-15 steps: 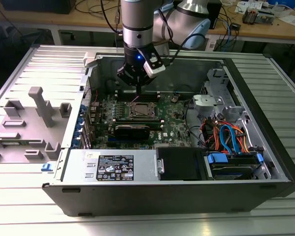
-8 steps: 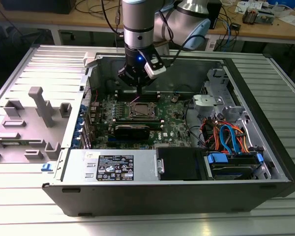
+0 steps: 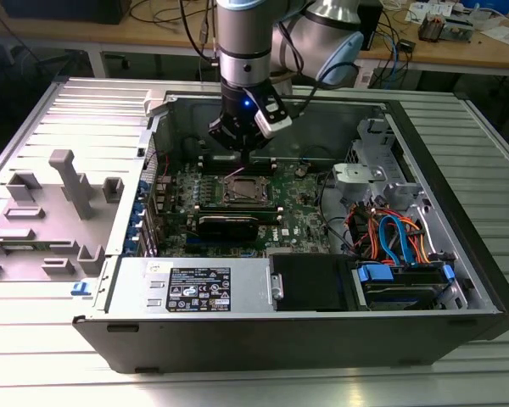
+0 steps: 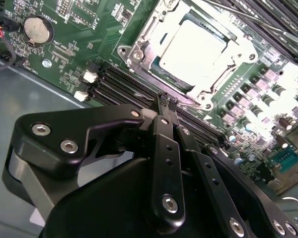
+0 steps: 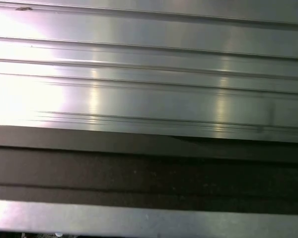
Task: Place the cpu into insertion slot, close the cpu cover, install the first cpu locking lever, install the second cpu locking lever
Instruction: 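Install the first cpu locking lever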
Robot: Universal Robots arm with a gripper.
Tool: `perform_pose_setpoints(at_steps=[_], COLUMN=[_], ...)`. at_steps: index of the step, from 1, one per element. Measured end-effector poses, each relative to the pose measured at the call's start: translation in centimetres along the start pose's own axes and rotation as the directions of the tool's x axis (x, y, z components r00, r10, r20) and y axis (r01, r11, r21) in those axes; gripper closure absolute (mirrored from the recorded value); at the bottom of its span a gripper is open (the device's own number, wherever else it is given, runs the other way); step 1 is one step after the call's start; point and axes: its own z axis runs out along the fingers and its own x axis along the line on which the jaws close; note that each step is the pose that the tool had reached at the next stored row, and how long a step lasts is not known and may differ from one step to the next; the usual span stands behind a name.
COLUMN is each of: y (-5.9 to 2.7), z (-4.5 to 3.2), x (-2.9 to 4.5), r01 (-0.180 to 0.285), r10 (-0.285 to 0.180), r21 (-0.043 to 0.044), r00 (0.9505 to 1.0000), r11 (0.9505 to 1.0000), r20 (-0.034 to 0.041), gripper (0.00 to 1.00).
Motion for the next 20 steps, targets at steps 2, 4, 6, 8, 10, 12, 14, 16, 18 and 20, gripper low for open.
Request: perform_pose_setpoints(at_steps=[2,4,6,8,10,12,14,16,18,20], y=[-0.02,-0.02,-0.04,-0.04,-0.05,-0.05,-0.05,-0.06,-0.07,-0.07], z=[0.17,0.29,0.48,0.65,0.85,1.02,1.18,1.34,1.50,1.65], x=[-0.26,-0.40,-0.61,-0.75,-0.81,-0.84,-0.91,-1.01,-1.10,-1.20], r01=[0.000,0.000,0.000,0.000,0.000,0.000,0.000,0.000,0.000,0.000], r10=[0.000,0.000,0.000,0.000,0.000,0.000,0.000,0.000,0.000,0.000], r21=[-0.0001,0.0000,0.0000,0.0000,0.0000,0.0000,0.0000,-0.0001,-0.0001,0.0000], r00=[1.0000,1.0000,1.0000,1.0000,1.0000,1.0000,1.0000,1.0000,1.0000,1.0000], r11=[1.0000,1.0000,1.0000,1.0000,1.0000,1.0000,1.0000,1.0000,1.0000,1.0000], r20=[0.0000,0.0001,0.0000,0.0000,0.0000,0.0000,0.0000,0.0000,0.0001,0.0000], gripper=[0.89,0.89,0.89,0.89,0.89,0.89,0.89,0.89,0.89,0.89])
